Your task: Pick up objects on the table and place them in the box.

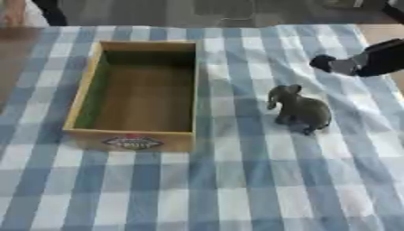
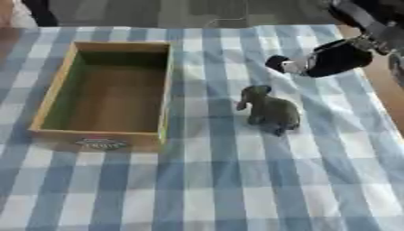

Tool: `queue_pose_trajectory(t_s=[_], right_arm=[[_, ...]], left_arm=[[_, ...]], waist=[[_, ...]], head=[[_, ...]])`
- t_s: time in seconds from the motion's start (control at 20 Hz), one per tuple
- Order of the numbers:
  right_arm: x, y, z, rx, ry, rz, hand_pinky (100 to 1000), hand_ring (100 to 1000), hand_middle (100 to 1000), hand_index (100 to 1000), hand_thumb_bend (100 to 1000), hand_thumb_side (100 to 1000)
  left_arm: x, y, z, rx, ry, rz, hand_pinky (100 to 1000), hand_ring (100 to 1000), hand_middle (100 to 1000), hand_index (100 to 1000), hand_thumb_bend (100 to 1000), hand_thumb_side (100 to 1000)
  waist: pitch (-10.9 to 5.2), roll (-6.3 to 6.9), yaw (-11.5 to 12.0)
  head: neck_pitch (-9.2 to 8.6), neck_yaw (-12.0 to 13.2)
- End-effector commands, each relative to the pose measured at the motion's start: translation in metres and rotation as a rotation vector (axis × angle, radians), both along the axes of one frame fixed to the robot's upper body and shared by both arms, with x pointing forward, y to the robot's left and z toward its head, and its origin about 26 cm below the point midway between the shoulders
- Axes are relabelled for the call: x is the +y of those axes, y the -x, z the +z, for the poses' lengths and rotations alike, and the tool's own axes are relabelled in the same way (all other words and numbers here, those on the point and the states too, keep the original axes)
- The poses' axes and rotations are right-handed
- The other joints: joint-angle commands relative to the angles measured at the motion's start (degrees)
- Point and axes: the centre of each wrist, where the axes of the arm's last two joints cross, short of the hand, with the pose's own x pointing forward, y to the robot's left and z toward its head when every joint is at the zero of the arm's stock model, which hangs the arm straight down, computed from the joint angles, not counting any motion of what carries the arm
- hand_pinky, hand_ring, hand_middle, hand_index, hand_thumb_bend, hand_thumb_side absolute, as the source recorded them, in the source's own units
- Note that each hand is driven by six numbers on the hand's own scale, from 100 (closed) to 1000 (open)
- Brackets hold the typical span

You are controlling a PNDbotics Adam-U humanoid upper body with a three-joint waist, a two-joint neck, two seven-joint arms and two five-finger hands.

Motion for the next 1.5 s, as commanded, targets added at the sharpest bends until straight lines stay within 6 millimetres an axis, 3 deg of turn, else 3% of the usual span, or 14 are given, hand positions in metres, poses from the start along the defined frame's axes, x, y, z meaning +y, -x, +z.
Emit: queue_pose_trajectory(t_s=[0.05,0.35,0.4,0.75,1.0,1.25,1.5], right_arm=[[-0.006,0.003,0.014,0.022,0.069,-0.027,824,923,789,931,640,409],[-0.003,0.008,0.025,0.074,0.102,-0.035,824,923,789,931,640,409],[-0.003,0.009,0.026,0.084,0.108,-0.038,826,942,805,942,710,303],[-0.003,-0.003,0.012,0.264,0.224,-0.104,826,947,805,906,704,285],[0.001,-0.009,0.012,0.335,0.277,-0.120,823,947,796,894,702,300],[0.005,-0.015,0.010,0.405,0.325,-0.145,823,953,786,964,707,340],[0.009,-0.022,0.010,0.452,0.363,-0.179,818,952,781,910,705,425]], left_arm=[[0.001,0.004,0.009,-0.031,-0.026,-0.004,841,849,828,817,100,656],[0.002,0.004,0.009,-0.031,-0.026,-0.002,841,849,828,817,100,656],[0.002,0.004,0.009,-0.031,-0.026,-0.002,841,849,828,817,100,656],[0.001,0.004,0.009,-0.029,-0.030,-0.010,841,850,827,816,100,656],[0.001,0.004,0.009,-0.027,-0.031,-0.011,840,850,827,815,100,655],[0.001,0.004,0.009,-0.028,-0.031,-0.011,840,850,826,815,100,655],[0.000,0.004,0.009,-0.029,-0.031,-0.012,840,850,826,815,100,655]], waist=[[-1.17,-0.04,0.1],[-1.21,-0.01,-0.1],[-1.19,-0.07,-0.1],[-1.16,-0.38,0.0],[-1.07,-0.50,-0.2],[-1.06,-0.58,0.0],[-1.12,-0.62,0.1]], head=[[-0.04,-0.1],[0.01,0.0],[-0.01,0.0],[0.02,-0.4],[0.13,-0.4],[0.21,-0.4],[0.14,-0.4]])
